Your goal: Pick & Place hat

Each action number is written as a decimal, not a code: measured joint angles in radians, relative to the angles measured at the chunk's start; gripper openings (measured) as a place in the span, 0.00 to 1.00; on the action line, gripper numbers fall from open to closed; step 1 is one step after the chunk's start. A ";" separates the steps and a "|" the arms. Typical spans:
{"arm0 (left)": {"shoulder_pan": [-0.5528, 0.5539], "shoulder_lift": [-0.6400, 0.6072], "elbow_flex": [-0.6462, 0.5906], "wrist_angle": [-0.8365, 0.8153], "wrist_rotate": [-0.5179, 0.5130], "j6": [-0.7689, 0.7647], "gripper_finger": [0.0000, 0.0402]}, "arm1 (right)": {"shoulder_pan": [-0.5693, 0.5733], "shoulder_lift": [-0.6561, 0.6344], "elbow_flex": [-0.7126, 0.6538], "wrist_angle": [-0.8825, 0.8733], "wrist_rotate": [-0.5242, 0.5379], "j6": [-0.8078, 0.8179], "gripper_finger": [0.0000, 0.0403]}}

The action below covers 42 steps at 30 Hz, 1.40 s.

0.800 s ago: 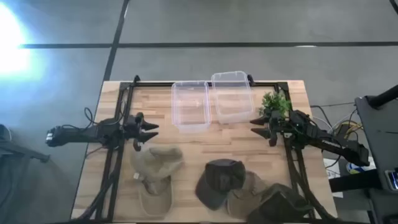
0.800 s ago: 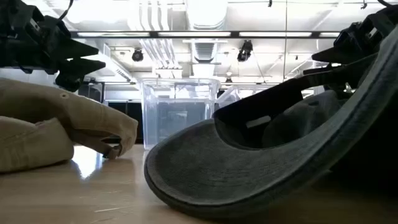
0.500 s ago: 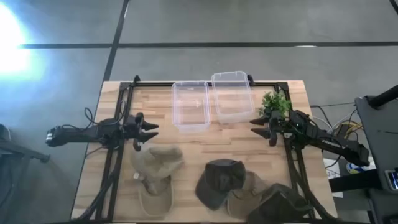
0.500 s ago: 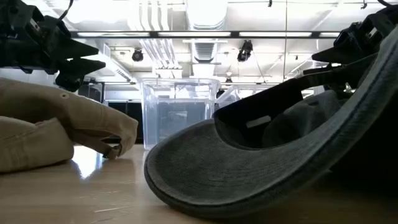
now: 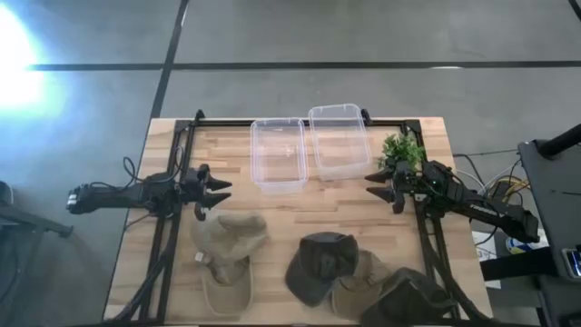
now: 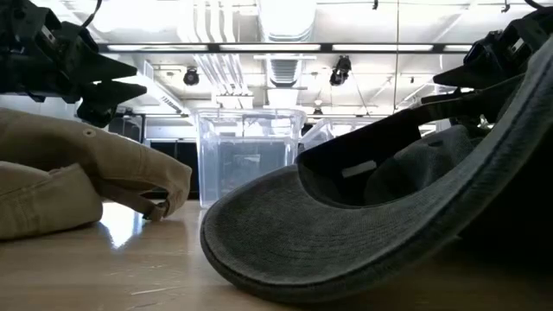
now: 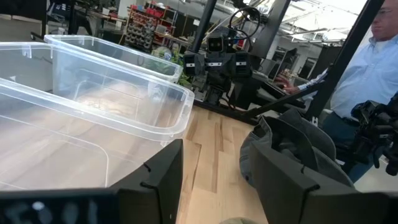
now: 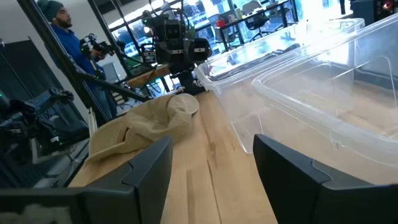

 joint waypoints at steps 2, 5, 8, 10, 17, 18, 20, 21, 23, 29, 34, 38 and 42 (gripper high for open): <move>0.000 0.000 0.000 0.000 0.000 0.000 0.44 | 0.000 0.000 0.000 0.000 0.000 0.000 0.54; 0.000 0.000 0.000 0.000 0.000 0.000 0.44 | 0.000 0.000 0.000 0.000 0.000 0.000 0.54; 0.000 0.000 0.000 0.000 0.000 0.000 0.44 | 0.000 0.000 0.000 0.000 0.000 0.000 0.54; 0.000 0.000 0.000 0.000 0.000 0.000 0.44 | 0.000 0.000 0.000 0.000 0.000 0.000 0.54; 0.000 0.000 0.000 0.000 0.000 0.000 0.44 | 0.000 0.000 0.000 0.000 0.000 0.000 0.54; 0.000 0.000 0.000 0.000 0.000 0.000 0.44 | 0.000 0.000 0.000 0.000 0.000 0.000 0.54; 0.000 0.000 0.000 0.000 0.000 0.000 0.44 | 0.000 0.000 0.000 0.000 0.000 0.000 0.54; 0.000 0.000 0.000 0.000 0.000 0.000 0.44 | 0.000 0.000 0.000 0.000 0.000 0.000 0.54; 0.000 0.000 0.000 0.000 0.000 0.000 0.44 | 0.000 0.000 0.000 0.000 0.000 0.000 0.54; 0.000 0.000 0.000 0.000 0.000 0.000 0.44 | 0.000 0.000 0.000 0.000 0.000 0.000 0.54; 0.000 0.000 0.000 0.000 0.000 0.000 0.44 | 0.000 0.000 0.000 0.000 0.000 0.000 0.54; 0.000 0.000 0.000 0.000 0.000 0.000 0.44 | 0.000 0.000 0.000 0.000 0.000 0.010 0.54; 0.000 0.000 0.000 0.000 0.000 0.000 0.44 | 0.000 0.000 0.000 0.005 0.000 0.201 0.54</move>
